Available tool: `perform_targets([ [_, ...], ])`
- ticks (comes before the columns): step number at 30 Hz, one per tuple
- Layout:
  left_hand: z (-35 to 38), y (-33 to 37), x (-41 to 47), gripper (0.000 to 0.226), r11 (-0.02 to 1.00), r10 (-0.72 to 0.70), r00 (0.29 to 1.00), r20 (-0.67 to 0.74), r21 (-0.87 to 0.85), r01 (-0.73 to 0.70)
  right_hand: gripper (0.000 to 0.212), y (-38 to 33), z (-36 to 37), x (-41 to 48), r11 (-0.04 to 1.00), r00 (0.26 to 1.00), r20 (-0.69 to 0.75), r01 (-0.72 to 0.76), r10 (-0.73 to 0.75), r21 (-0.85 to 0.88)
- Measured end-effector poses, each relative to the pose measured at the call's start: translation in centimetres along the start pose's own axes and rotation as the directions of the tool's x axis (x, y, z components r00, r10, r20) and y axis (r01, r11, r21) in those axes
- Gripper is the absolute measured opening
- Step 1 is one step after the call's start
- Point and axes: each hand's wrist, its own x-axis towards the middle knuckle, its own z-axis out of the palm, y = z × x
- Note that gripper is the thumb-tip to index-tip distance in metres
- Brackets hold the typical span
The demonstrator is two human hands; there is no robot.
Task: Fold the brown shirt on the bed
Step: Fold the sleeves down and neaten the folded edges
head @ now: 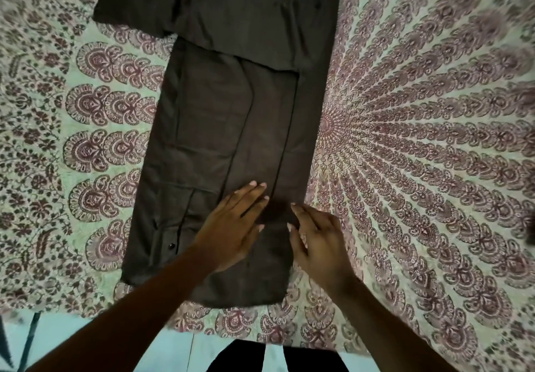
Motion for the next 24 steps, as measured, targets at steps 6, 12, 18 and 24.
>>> perform_targets([
  [6,-4.8,-3.5,7.6,0.053,0.968,-0.225,0.951,-0.212,-0.161,0.193,0.033,1.3,-1.9,11.6,0.972,0.996,-0.015,-0.086,0.091,0.219],
  [12,-7.6,-11.6,14.8,0.051,0.901,-0.41,0.84,-0.355,-0.298,0.314,0.029,1.4,0.8,22.5,0.937,0.99,-0.055,-0.106,0.132,0.333],
  [18,-12.1,-21.5,19.5,0.051,0.796,-0.602,0.69,-0.403,-0.372,0.477,0.03,-1.8,4.0,32.0,0.895,0.97,-0.124,-0.139,0.209,0.424],
  [24,-17.9,-30.6,22.8,0.039,0.668,-0.741,0.536,-0.405,-0.366,0.648,0.031,-4.2,6.8,40.5,0.899,0.951,-0.091,-0.245,0.296,0.362],
])
